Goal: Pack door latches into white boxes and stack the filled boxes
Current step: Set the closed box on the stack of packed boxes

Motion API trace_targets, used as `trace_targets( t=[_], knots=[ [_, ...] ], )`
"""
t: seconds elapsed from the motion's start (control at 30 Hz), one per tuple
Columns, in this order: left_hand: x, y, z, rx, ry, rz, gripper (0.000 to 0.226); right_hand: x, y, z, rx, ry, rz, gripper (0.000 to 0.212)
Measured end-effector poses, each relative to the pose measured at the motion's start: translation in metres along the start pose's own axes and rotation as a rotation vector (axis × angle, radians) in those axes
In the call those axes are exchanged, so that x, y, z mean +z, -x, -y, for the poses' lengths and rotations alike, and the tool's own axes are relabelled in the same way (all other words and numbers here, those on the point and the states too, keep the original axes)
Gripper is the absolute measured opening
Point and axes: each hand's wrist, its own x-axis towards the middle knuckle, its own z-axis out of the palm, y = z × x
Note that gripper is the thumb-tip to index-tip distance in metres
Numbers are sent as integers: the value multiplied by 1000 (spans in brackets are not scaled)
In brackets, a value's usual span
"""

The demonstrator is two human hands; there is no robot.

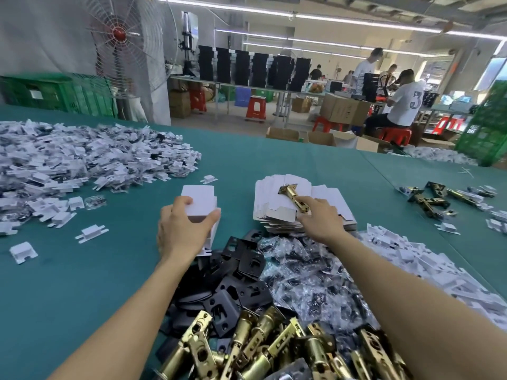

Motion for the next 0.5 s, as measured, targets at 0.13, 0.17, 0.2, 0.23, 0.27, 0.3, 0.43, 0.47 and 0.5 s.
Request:
trace_targets(
  t=[0.13,0.17,0.2,0.23,0.27,0.3,0.43,0.47,0.5],
  knots=[
    [1,0,5,65,-39,1,60,12,-24,2,-31,112,25,37],
    [-1,1,4,61,-63,3,61,15,-27,2,-33,109,-2,34],
    [-2,1,2,67,-108,-11,63,18,-30,3,-33,106,-41,32],
    [-3,4,-2,110,-178,-55,65,21,-31,4,-35,105,-83,30],
    [-3,7,-8,209,-246,-131,65,22,-32,4,-36,100,-119,30],
    [-1,11,-16,359,-283,-217,61,23,-33,5,-37,87,-143,30],
    [28,16,-63,891,-251,-38,30,20,-36,4,0,-28,-170,29],
    [42,16,-75,888,-298,140,34,18,-35,3,17,-79,-172,29],
    [55,15,-85,861,-385,289,42,16,-35,2,31,-138,-176,31]
  ],
)
